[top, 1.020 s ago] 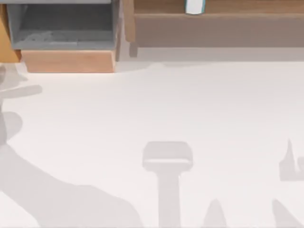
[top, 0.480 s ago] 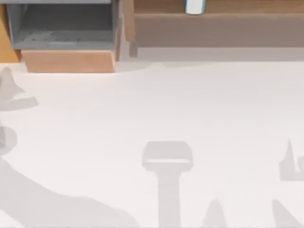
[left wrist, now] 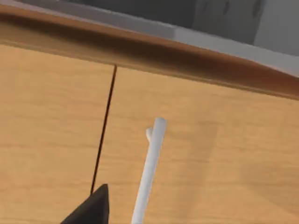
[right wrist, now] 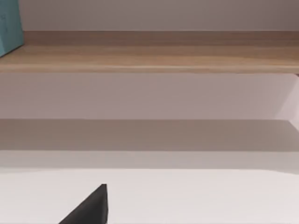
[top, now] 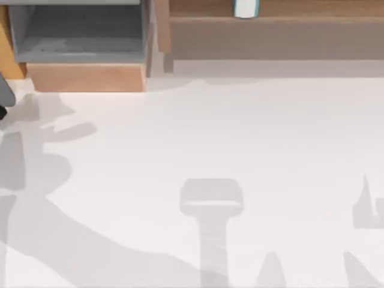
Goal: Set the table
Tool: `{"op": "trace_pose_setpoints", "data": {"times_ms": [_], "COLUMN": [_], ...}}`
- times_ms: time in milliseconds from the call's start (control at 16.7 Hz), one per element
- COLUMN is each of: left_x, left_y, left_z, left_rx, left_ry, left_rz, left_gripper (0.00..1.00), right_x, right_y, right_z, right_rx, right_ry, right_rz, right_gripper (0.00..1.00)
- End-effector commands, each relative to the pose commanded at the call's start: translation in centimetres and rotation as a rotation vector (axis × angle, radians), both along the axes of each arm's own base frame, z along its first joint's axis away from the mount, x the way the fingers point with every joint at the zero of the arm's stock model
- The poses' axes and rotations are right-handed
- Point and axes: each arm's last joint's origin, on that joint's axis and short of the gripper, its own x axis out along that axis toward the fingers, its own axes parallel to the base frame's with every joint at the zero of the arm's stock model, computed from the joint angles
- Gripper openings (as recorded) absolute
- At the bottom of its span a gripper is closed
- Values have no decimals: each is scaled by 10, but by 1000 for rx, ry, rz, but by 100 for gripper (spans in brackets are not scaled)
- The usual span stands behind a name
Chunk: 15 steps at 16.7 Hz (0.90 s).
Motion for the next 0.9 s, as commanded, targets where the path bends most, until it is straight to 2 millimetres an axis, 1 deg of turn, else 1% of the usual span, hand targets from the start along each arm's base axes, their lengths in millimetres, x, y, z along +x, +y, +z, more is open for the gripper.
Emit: {"op": "trace_pose_setpoints", "data": {"times_ms": [120,300,480,600,720,780,900], "left_x": [1,-3,-18,-29,-35,-36,-34], "left_y": [-54,-152,-251,-311,-364,-387,-425], "left_z": [2,5,1,2,12,20,39], "left_rx": [-128,-330,-515,-628,-751,-816,-950], "left_ry": [74,208,360,420,420,402,341], "left_rz": [-69,-161,-189,-166,-126,-101,-46], "left_gripper": [100,100,100,100,100,100,100], "right_x": [0,0,0,0,0,0,0], "right_y": [0,0,0,0,0,0,0], "right_z": [0,0,0,0,0,0,0], "right_rx": [0,0,0,0,0,0,0], "right_ry": [0,0,0,0,0,0,0], "right_rz": [0,0,0,0,0,0,0], "right_gripper": [100,100,100,100,100,100,100]}}
